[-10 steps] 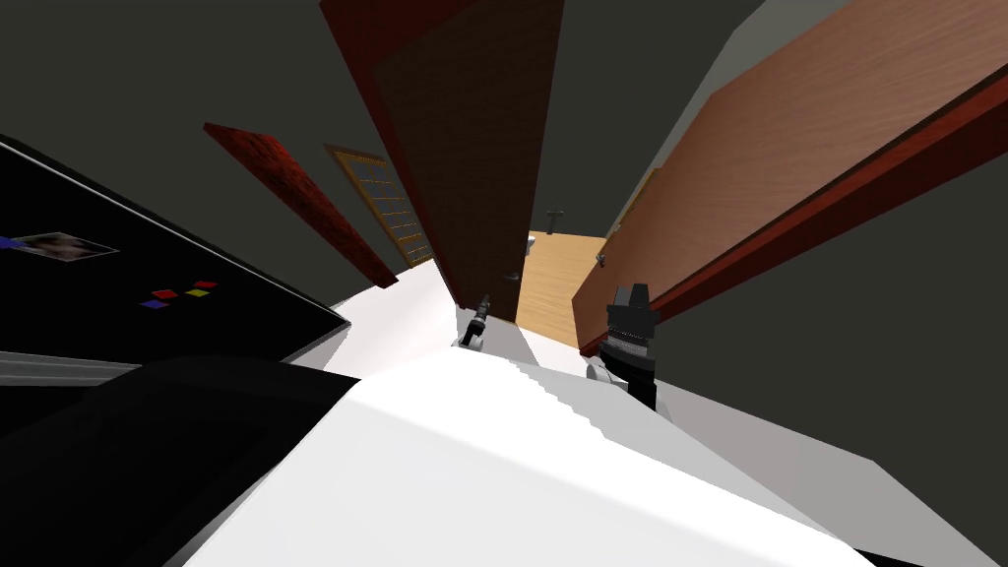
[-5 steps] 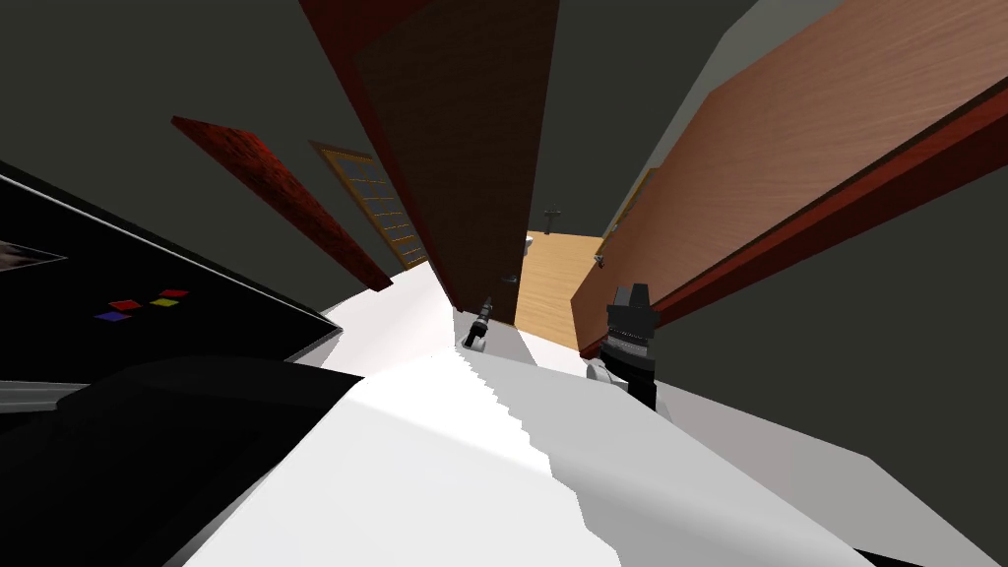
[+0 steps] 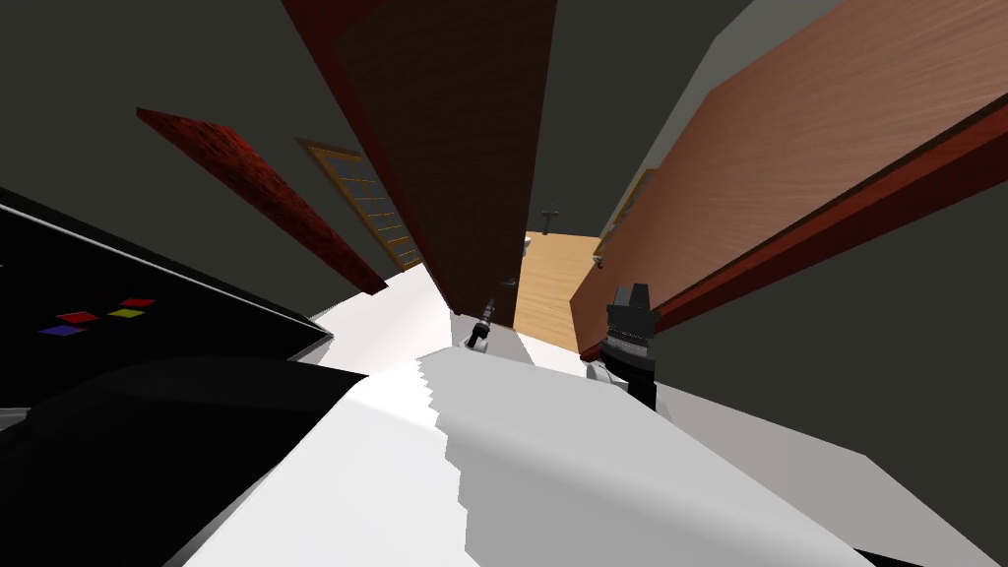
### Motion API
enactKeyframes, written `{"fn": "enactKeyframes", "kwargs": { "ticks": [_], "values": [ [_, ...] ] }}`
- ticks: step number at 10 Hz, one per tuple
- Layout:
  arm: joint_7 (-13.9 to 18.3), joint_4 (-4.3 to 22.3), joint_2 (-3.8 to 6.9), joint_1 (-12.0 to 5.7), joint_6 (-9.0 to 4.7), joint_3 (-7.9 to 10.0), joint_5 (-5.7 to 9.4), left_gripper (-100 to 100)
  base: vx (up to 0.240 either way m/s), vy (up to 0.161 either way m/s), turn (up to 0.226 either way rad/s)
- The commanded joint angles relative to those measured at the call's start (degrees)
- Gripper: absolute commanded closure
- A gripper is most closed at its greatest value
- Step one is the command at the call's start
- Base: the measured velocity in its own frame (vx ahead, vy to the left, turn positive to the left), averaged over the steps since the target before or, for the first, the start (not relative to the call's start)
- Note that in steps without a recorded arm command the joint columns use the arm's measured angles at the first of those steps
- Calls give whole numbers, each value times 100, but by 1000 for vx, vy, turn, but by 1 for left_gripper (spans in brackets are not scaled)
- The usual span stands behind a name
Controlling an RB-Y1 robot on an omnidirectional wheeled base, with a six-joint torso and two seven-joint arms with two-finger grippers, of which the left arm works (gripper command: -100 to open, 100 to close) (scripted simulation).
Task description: Push the door open
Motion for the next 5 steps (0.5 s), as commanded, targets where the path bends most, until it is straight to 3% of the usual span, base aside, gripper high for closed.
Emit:
{"fn": "enactKeyframes", "kwargs": {
  "ticks": [1,5],
  "values": [
    [20,200,-63,-76,-31,-32,7,-100,132,17,-72],
    [54,681,-218,-277,-144,-75,26,-100,115,15,-42]
  ]
}}
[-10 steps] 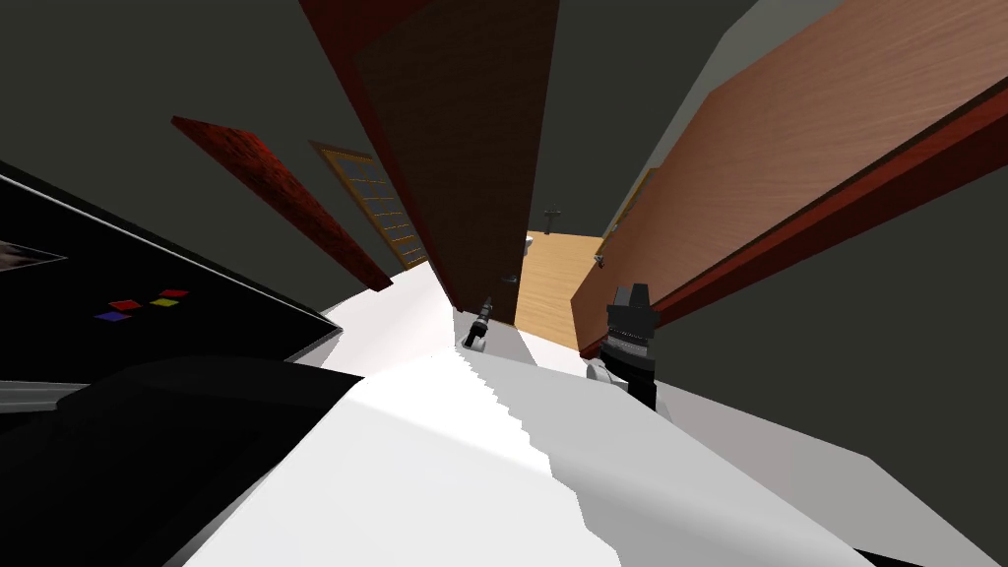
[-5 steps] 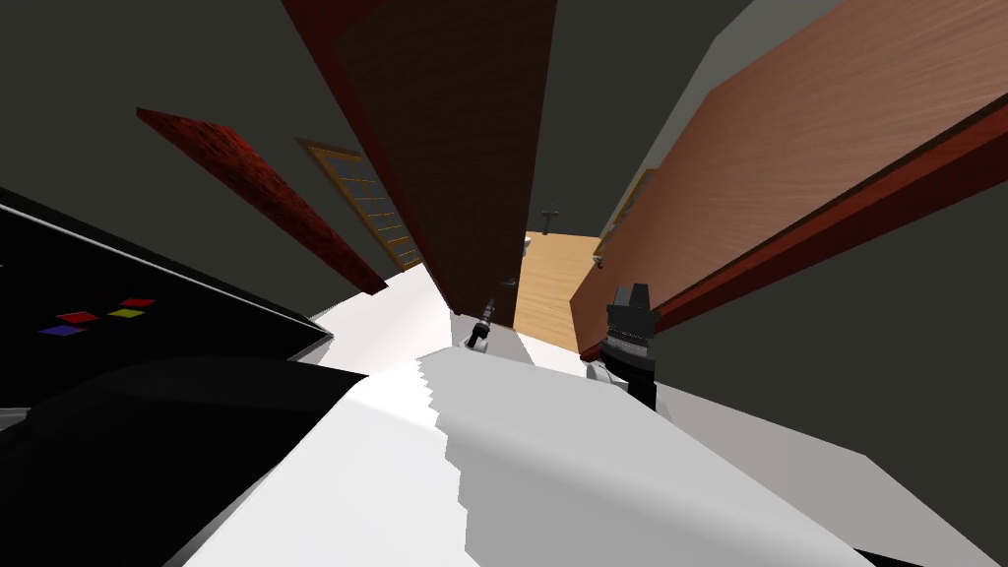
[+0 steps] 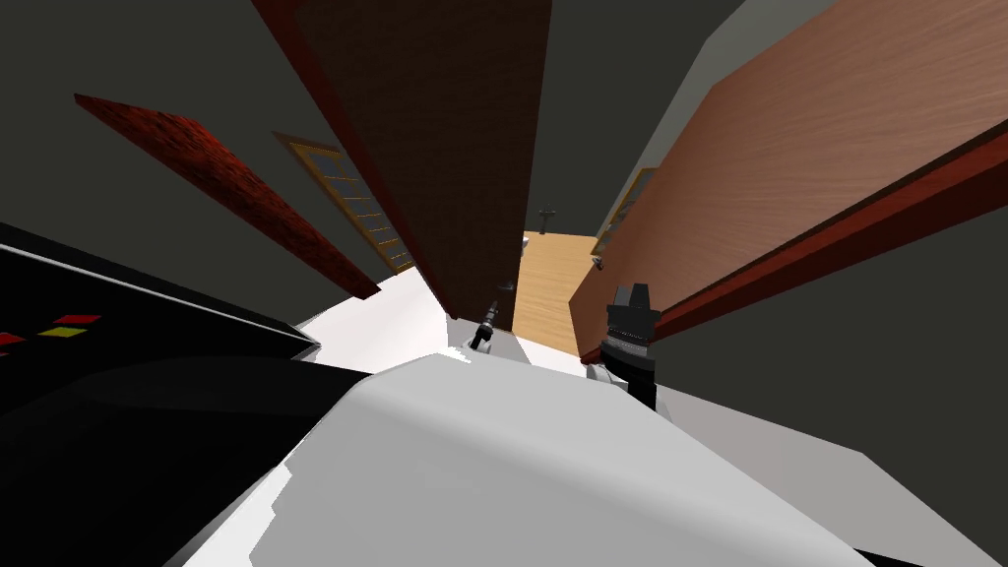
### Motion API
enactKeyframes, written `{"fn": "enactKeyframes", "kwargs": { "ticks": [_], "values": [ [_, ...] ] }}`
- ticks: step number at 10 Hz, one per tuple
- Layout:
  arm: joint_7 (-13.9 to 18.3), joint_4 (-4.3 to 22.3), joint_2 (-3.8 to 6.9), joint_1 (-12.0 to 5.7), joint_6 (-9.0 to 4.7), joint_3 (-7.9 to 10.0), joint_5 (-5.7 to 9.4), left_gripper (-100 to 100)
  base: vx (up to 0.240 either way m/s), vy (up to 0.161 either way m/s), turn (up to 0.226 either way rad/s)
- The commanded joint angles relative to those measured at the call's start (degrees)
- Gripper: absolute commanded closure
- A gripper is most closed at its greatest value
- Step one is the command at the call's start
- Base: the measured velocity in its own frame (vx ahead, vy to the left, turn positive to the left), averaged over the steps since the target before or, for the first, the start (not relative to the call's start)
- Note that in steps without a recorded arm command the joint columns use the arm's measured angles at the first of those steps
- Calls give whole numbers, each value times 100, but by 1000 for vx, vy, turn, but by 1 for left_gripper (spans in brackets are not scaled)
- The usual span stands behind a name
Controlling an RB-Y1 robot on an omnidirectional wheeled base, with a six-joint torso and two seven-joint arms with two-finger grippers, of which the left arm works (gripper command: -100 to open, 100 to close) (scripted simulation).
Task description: Push the door open
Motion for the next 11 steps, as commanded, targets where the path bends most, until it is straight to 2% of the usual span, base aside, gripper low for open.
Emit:
{"fn": "enactKeyframes", "kwargs": {
  "ticks": [1,2,3,4,6,8,11],
  "values": [
    [0,0,0,0,0,0,0,-100,49,8,-6],
    [2,22,125,-8,-8,14,7,-100,100,-14,-27],
    [2,22,125,-8,-8,14,7,-100,129,-7,-11],
    [0,32,191,-12,-11,28,13,-100,171,-5,-21],
    [-2,48,248,-19,-15,49,22,-100,209,-40,-26],
    [-4,64,253,-25,-19,71,32,-100,181,-30,-22],
    [-7,87,169,-35,-24,101,45,-100,179,-18,-23]
  ]
}}
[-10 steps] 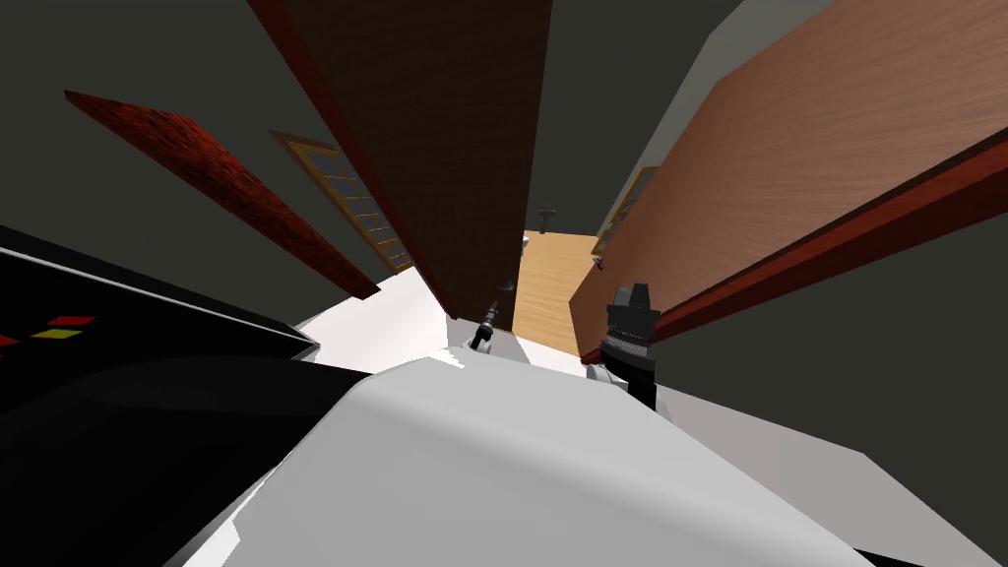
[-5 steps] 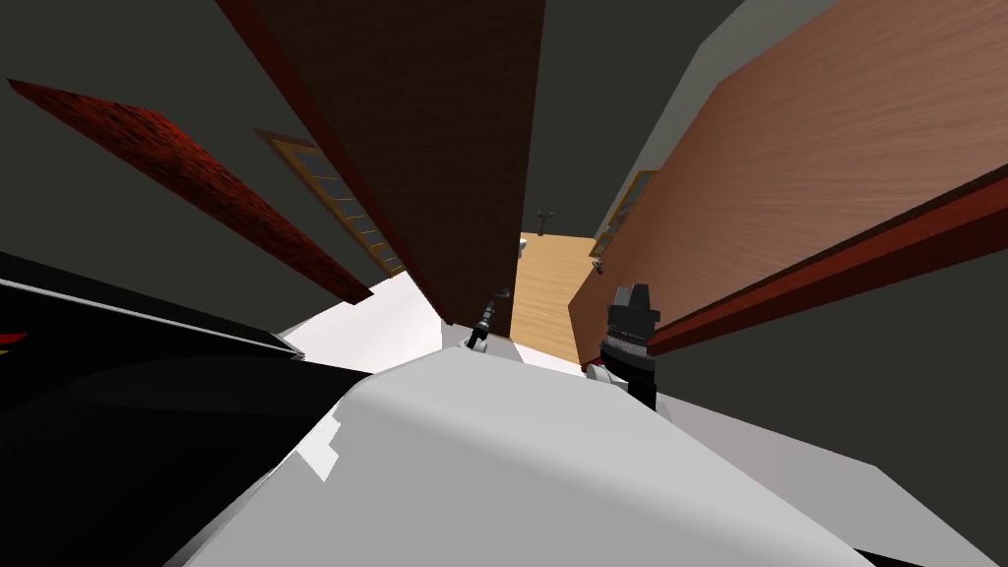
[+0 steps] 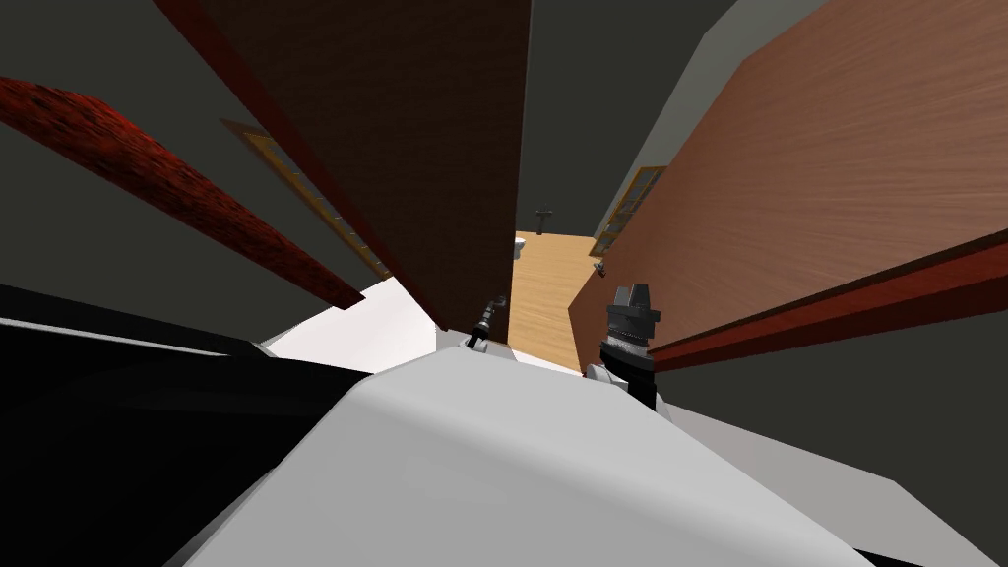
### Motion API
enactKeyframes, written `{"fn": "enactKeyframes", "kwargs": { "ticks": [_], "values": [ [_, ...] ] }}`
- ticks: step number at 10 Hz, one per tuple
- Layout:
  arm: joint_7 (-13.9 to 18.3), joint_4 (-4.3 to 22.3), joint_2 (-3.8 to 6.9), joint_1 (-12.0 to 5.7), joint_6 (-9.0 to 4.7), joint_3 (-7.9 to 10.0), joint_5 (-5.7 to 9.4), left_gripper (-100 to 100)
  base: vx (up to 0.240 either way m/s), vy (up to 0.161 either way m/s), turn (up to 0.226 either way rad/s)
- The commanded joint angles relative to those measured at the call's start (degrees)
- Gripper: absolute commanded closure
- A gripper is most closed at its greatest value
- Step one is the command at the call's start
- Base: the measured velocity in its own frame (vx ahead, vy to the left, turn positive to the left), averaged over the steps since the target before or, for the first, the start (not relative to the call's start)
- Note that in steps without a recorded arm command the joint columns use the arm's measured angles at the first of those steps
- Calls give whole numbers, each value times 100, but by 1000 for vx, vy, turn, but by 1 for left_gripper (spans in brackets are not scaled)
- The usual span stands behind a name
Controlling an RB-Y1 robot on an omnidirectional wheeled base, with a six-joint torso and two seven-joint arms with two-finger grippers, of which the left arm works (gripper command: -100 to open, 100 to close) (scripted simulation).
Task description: Push the door open
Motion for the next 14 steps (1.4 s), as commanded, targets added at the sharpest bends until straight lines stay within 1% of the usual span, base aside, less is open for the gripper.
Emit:
{"fn": "enactKeyframes", "kwargs": {
  "ticks": [1,2,3,4,9,10,11,14],
  "values": [
    [-2,10,-86,1,-5,16,7,-100,178,-38,-22],
    [-2,15,-142,-2,-7,23,10,-100,177,-23,-18],
    [-7,38,-111,-28,-7,24,11,-100,76,-8,-2],
    [-7,38,-111,-28,-7,24,11,100,-10,-1,4],
    [-7,38,-111,-28,-7,24,11,100,-13,3,1],
    [-35,48,-4,-21,-2,109,57,100,68,-38,23],
    [-41,48,15,-20,-3,128,67,100,135,-69,42],
    [-82,52,130,-18,-11,260,140,100,160,-68,38]
  ]
}}
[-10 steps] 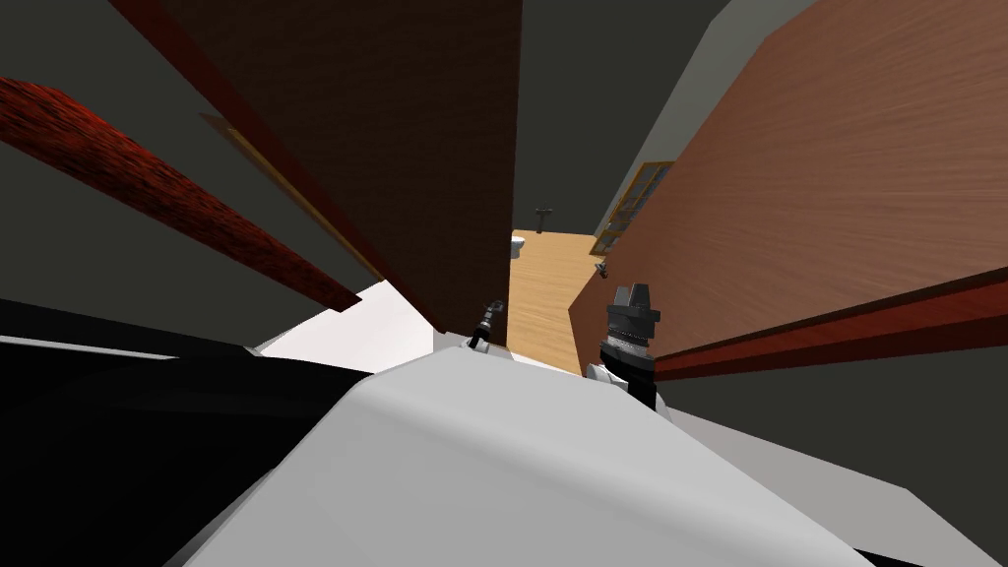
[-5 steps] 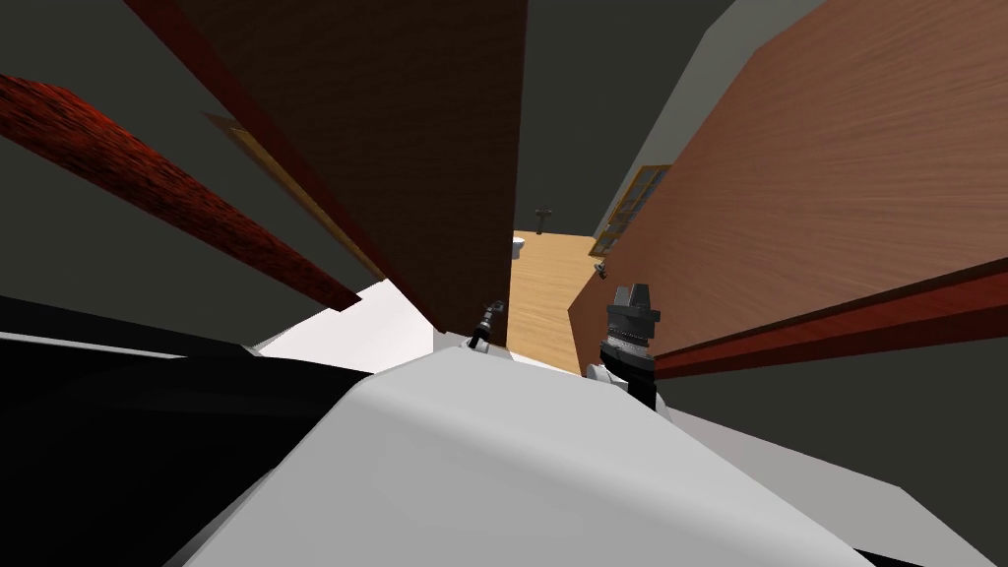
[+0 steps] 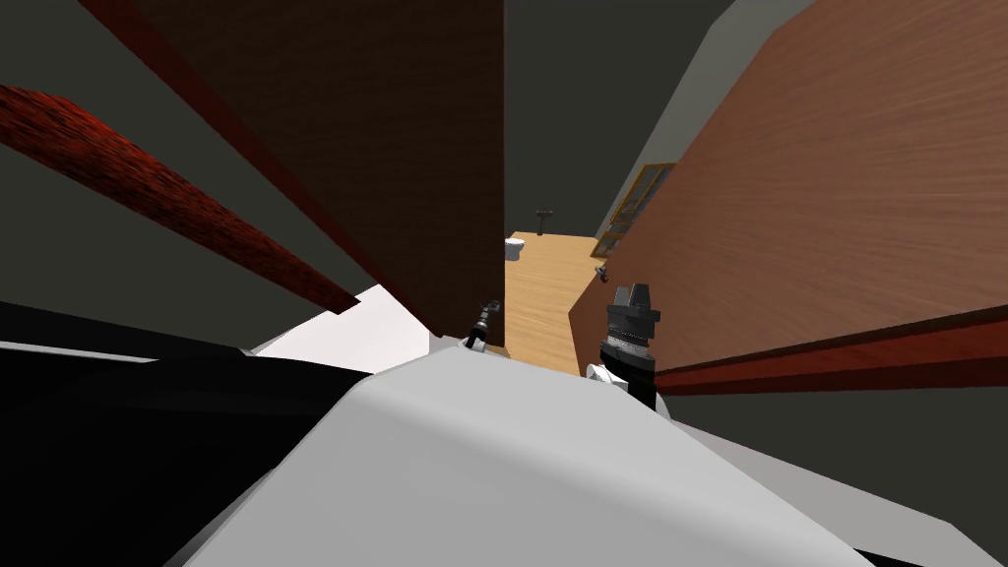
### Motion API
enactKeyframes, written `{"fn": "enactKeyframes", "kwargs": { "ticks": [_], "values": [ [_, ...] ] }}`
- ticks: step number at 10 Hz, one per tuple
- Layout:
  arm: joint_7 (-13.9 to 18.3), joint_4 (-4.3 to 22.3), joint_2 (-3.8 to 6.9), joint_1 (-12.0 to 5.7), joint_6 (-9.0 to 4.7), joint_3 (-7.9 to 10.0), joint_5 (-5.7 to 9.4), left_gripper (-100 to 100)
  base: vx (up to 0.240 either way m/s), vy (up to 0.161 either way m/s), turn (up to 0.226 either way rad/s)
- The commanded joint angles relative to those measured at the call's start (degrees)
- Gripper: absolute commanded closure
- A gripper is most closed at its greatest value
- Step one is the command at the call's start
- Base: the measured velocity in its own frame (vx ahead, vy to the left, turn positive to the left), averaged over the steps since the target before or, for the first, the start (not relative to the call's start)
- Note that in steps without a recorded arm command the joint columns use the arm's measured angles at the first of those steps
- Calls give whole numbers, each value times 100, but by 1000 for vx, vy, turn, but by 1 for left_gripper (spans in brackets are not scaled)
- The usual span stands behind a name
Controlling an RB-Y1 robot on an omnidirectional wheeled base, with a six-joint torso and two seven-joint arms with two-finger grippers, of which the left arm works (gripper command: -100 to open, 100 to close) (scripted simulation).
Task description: Push the door open
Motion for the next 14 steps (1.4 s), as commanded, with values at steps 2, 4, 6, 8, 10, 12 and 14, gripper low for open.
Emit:
{"fn": "enactKeyframes", "kwargs": {
  "ticks": [2,4,6,8,10,12,14],
  "values": [
    [-46,-4,166,-30,-44,185,95,100,184,-60,47],
    [-84,-1,231,-27,-51,308,163,100,195,-63,63],
    [-125,2,282,-24,-58,441,236,100,213,-122,78],
    [-157,5,310,-22,-64,544,293,100,125,-43,43],
    [-178,19,324,-21,-68,614,332,100,146,-68,48],
    [-232,11,341,-17,-78,788,428,100,178,-123,90],
    [-274,14,337,-14,-85,923,502,100,198,-87,86]
  ]
}}
